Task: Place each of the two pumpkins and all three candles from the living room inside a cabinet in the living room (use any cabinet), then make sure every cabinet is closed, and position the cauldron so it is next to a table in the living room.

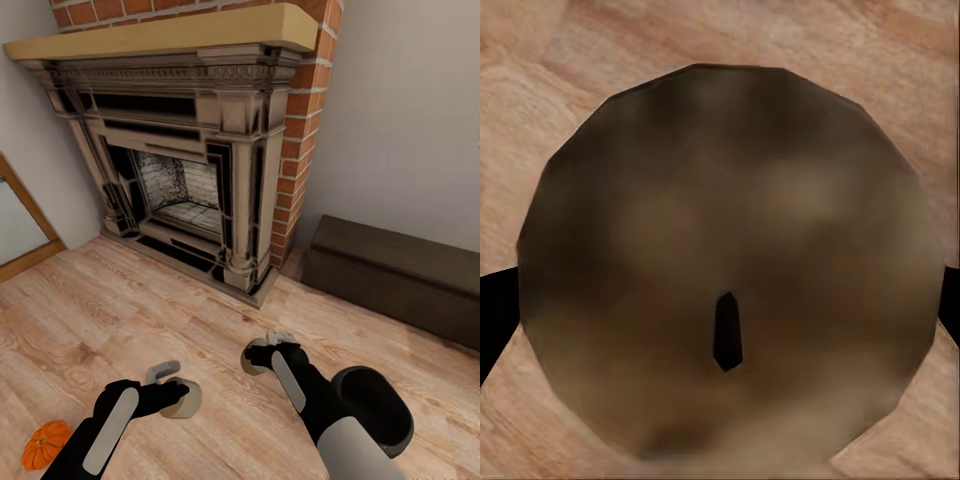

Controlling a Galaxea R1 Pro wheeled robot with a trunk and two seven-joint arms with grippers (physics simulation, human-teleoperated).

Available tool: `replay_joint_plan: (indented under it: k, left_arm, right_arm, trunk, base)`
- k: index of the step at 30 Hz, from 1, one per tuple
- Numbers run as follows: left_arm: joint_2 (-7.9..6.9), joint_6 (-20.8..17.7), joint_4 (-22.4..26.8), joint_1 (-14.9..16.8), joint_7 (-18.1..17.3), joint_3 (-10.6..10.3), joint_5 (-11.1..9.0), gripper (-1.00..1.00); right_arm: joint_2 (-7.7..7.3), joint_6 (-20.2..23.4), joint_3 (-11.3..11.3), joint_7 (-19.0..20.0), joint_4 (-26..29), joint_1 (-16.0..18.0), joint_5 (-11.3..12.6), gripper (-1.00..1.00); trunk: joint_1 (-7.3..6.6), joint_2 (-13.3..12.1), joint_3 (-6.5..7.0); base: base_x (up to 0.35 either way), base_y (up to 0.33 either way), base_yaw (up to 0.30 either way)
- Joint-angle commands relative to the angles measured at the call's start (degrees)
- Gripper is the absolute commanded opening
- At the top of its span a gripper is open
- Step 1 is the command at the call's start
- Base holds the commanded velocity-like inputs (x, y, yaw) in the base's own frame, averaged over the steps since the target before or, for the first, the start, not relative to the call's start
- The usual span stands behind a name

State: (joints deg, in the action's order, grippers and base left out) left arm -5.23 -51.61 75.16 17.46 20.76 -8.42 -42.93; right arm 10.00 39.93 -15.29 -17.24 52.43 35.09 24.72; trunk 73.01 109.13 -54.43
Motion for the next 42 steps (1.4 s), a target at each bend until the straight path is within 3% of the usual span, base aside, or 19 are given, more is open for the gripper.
replay_joint_plan:
  k: [1, 3, 6, 9, 13, 16, 22, 27, 33, 42]
  left_arm:
    - [-0.07, -0.1, 0.1, 0.0, 0.6, -0.1, -0.6, -1.00]
    - [-0.09, 0.0, 0.1, 0.0, 0.6, -0.1, -0.5, -1.00]
    - [-0.16, 0.0, 0.4, 0.0, 0.5, 0.0, -0.5, -1.00]
    - [-0.61, -0.1, 2.8, 0.0, 0.4, 0.7, -0.4, -1.00]
    - [-0.67, -2.1, 6.9, 0.0, 0.8, 2.8, -0.6, -1.00]
    - [-0.48, -6.4, 8.7, 1.5, 1.4, 3.3, -0.4, -1.00]
    - [-0.30, -7.1, 8.8, 2.3, 5.7, 3.3, -0.4, -1.00]
    - [-0.02, -6.9, 8.8, 2.3, 8.1, 3.1, -0.6, -1.00]
    - [2.68, -6.5, 8.8, 2.3, 8.2, 2.7, -0.6, -1.00]
    - [3.21, -6.5, 8.8, 2.3, 8.2, 2.6, -0.6, -1.00]
  right_arm:
    - [-0.13, 0.3, -0.1, -0.5, 2.5, 0.1, 0.7, -1.00]
    - [-0.90, 1.1, 0.1, 0.3, 11.3, -1.6, 0.8, -1.00]
    - [-3.47, 4.0, 1.2, 1.1, 24.5, -9.1, 1.6, -1.00]
    - [-4.11, 5.9, 3.9, 1.3, 28.7, -11.2, 2.4, -1.00]
    - [-4.27, 8.6, 6.5, 1.3, 29.9, -11.7, 2.7, -1.00]
    - [-4.28, 9.6, 7.0, 1.3, 30.0, -11.8, 2.7, -1.00]
    - [-4.29, 12.1, 10.8, 1.3, 30.0, -11.8, 2.7, -1.00]
    - [-4.22, 15.1, 11.4, 1.3, 30.0, -11.8, 2.7, -1.00]
    - [-4.08, 15.8, 11.5, 1.3, 30.0, -11.8, 2.7, -1.00]
    - [-4.24, 15.9, 11.6, 1.3, 30.0, -11.7, 2.7, -1.00]
  trunk:
    - [-0.01, 0.0, -0.05]
    - [-0.01, 0.0, -0.05]
    - [-0.01, 0.0, -0.05]
    - [-0.01, 0.0, -0.05]
    - [-0.01, 0.0, -0.05]
    - [-0.45, -0.8, 0.31]
    - [-0.88, -1.6, 0.67]
    - [-0.88, -1.6, 0.67]
    - [-0.88, -1.6, 0.67]
    - [-0.88, -1.6, 0.67]
  base:
    - [0.000, 0.000, -0.092]
    - [0.000, 0.000, -0.039]
    - [0.000, 0.000, -0.010]
    - [0.000, 0.000, -0.002]
    - [0.000, 0.000, 0.000]
    - [0.000, 0.000, 0.000]
    - [0.000, 0.000, 0.000]
    - [0.000, 0.000, 0.000]
    - [0.000, 0.000, 0.000]
    - [0.000, 0.000, 0.000]
